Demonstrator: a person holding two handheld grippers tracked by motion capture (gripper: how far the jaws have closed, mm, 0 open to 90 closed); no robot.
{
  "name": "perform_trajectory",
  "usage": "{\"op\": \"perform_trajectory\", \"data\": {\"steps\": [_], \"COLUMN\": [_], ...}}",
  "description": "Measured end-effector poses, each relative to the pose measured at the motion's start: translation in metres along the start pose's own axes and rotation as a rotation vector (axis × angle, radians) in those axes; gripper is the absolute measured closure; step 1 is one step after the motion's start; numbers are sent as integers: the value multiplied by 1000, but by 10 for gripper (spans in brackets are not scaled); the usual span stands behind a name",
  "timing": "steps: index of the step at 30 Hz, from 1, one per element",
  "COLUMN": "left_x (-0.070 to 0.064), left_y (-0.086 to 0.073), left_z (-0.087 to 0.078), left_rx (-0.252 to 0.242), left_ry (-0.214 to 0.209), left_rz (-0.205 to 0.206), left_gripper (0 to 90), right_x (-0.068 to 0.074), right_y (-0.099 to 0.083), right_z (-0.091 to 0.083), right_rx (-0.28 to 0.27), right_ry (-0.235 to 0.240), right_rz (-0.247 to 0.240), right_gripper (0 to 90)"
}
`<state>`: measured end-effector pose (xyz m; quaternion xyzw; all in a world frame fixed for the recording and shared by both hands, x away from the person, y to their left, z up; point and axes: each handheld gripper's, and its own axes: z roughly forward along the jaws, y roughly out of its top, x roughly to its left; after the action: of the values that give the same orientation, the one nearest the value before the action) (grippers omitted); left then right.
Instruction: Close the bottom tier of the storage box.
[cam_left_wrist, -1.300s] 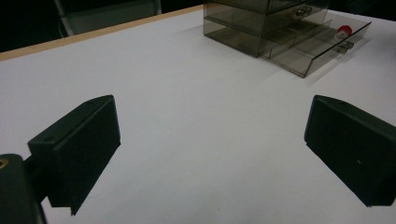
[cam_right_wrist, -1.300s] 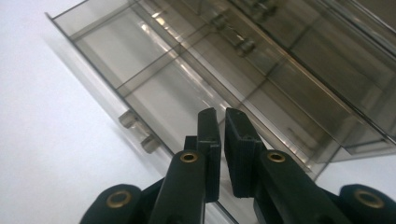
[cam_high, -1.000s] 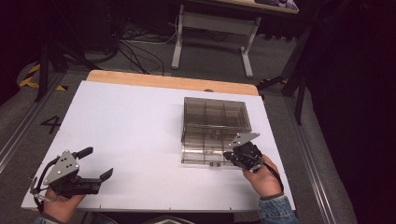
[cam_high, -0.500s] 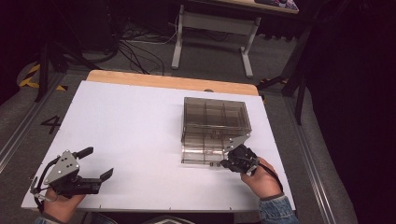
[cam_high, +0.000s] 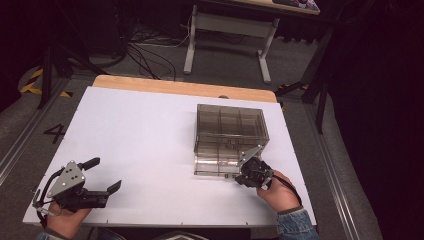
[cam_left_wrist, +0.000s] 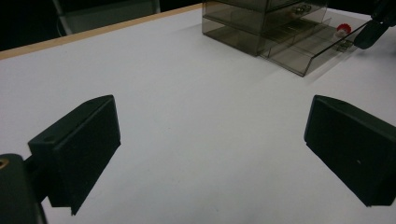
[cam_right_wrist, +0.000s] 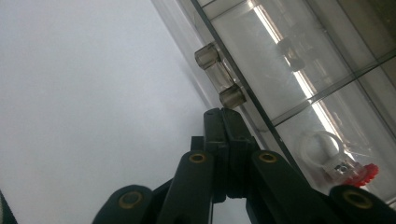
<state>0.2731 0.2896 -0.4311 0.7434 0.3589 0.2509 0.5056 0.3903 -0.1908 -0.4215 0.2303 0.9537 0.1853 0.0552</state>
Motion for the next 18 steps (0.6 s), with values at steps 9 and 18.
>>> {"op": "perform_trajectory", "data": {"steps": [9, 18], "left_x": [0, -1], "left_y": [0, 0], "left_z": [0, 0], "left_rx": [3, 5], "left_ry": [-2, -4], "left_rz": [5, -2], "left_gripper": [42, 43], "right_x": [-3, -5], "right_y": [-1, -1], "right_z": [4, 7], "right_rx": [1, -6], "right_ry": [-16, -40], "right_rz": [14, 24], "right_gripper": [899, 899]}}
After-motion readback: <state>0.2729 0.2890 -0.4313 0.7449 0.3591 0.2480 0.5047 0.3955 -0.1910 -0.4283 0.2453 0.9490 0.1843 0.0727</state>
